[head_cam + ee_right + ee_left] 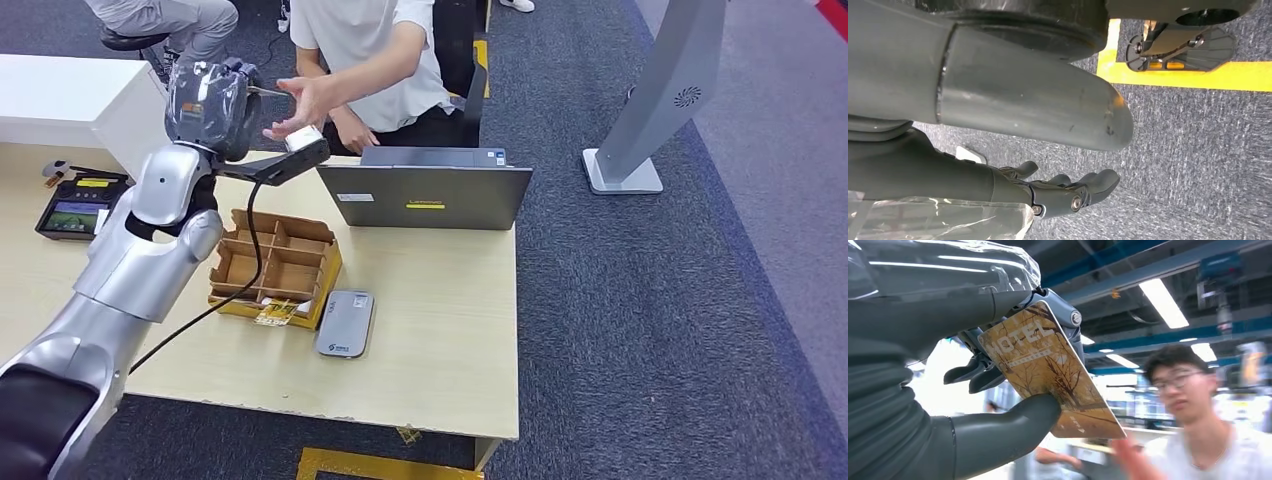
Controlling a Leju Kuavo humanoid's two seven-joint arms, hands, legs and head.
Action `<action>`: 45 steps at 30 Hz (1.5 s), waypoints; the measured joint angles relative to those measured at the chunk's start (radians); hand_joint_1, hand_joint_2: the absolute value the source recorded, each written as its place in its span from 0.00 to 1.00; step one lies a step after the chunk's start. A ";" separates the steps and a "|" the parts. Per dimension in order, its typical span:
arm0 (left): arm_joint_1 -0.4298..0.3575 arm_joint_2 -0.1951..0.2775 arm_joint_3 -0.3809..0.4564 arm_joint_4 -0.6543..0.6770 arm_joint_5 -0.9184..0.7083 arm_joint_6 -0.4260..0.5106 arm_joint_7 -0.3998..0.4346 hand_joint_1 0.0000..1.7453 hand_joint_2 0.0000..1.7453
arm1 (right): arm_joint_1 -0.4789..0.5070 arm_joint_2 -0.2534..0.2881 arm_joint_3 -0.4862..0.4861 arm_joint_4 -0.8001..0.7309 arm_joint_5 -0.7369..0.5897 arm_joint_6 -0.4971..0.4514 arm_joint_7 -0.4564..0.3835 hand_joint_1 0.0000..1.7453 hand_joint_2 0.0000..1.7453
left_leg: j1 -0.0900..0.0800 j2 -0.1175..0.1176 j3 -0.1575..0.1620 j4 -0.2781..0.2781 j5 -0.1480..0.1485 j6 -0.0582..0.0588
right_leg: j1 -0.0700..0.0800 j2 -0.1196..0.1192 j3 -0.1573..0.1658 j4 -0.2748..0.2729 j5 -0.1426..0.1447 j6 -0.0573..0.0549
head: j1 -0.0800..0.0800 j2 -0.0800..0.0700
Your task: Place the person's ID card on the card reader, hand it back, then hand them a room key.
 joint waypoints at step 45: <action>-0.164 -0.069 0.000 0.303 0.048 -0.035 -0.013 0.00 1.00 | -0.007 0.000 0.020 -0.003 -0.031 0.001 -0.009 0.00 0.00 | 0.000 0.003 -0.003 0.000 0.000 0.000 | 0.000 0.004 -0.004 0.000 0.001 0.000 | 0.000 0.000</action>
